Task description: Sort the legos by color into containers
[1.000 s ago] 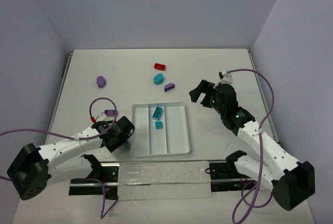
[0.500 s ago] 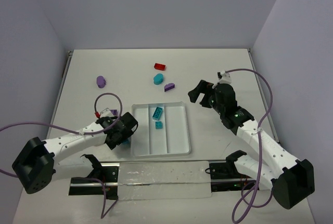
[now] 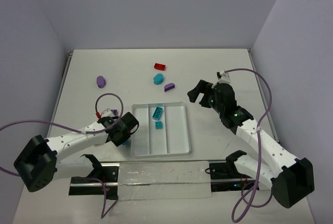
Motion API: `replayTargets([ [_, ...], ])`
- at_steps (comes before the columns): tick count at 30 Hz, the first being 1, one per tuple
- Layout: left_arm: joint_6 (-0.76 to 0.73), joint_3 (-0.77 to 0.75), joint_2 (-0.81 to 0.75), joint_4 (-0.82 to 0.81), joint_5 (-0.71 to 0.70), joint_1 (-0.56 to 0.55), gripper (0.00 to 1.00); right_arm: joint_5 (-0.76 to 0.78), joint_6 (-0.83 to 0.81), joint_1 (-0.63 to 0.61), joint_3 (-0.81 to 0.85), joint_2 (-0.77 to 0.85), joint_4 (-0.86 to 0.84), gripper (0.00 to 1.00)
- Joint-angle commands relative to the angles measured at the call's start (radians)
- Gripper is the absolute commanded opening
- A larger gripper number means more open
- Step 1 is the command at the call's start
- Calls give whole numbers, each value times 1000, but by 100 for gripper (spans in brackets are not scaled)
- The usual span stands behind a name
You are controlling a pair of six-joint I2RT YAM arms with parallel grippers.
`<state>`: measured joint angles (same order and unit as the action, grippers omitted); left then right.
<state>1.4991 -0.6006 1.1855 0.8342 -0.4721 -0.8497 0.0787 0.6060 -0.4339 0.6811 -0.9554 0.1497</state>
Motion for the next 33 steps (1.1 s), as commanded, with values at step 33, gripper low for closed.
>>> replayTargets([
  [33,-510,-459,367,-214,42,-215,37,78,-31,21,27,75,39,100],
])
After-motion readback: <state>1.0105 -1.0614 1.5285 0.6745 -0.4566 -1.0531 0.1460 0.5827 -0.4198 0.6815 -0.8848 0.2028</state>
